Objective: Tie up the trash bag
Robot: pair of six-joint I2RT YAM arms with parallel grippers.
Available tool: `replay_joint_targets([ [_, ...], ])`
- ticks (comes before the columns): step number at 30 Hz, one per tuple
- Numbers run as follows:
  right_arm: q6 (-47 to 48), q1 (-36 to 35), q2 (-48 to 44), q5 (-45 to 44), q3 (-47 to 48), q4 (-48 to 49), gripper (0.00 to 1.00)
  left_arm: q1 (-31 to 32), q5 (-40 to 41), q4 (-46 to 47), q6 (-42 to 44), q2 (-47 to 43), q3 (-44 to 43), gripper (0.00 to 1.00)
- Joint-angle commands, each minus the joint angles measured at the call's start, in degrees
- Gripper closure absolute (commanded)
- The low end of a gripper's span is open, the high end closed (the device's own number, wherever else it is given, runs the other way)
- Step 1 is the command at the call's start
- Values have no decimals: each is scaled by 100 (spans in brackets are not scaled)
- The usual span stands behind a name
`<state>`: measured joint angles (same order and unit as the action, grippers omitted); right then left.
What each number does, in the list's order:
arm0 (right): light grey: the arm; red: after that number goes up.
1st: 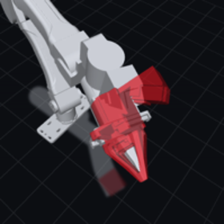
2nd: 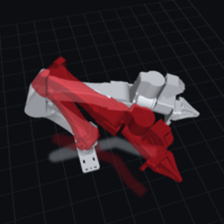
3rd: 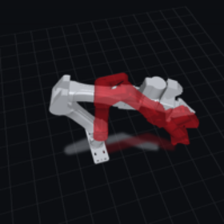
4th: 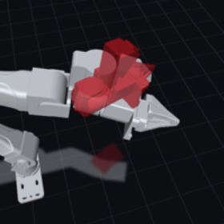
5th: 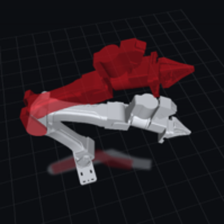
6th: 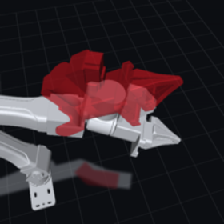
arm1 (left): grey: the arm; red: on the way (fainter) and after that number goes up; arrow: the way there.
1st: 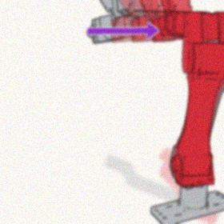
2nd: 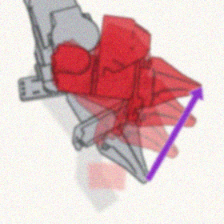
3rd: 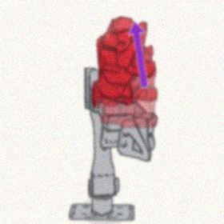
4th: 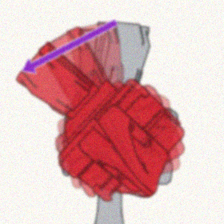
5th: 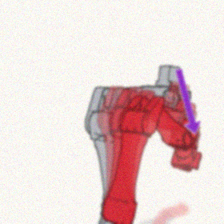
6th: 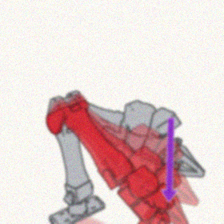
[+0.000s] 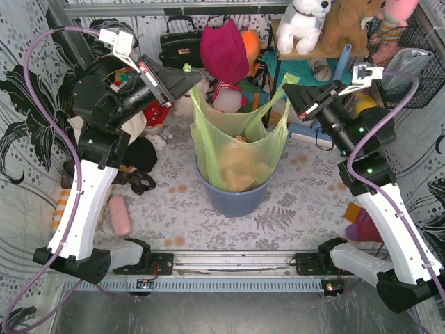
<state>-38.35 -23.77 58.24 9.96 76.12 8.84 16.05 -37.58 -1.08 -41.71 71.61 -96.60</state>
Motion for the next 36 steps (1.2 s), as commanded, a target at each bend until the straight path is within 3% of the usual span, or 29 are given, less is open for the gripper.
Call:
replay_joint_targets([
  [1, -162, -5, -148, -237, -204, 559, 100, -125, 427, 14, 57, -321, 289, 100],
  [7, 45, -5, 482, 177, 1199, 608, 100, -267, 14, -8, -68, 256, -1076, 100],
  [11, -88, -5, 702, 552, 1757, 618, 100, -267, -486, 465, -476, 588, -1741, 100],
  [21, -504, -6, 227, 647, 366, 900, 100, -269, -905, 1356, -961, 426, -451, 100],
  [26, -528, -5, 174, 622, 219, 931, 100, -269, -948, 1495, -1097, 628, -364, 100],
  [36, -400, -69, 737, 1006, 1673, 604, 100, -342, -1107, 572, -1032, 1542, -2656, 100],
])
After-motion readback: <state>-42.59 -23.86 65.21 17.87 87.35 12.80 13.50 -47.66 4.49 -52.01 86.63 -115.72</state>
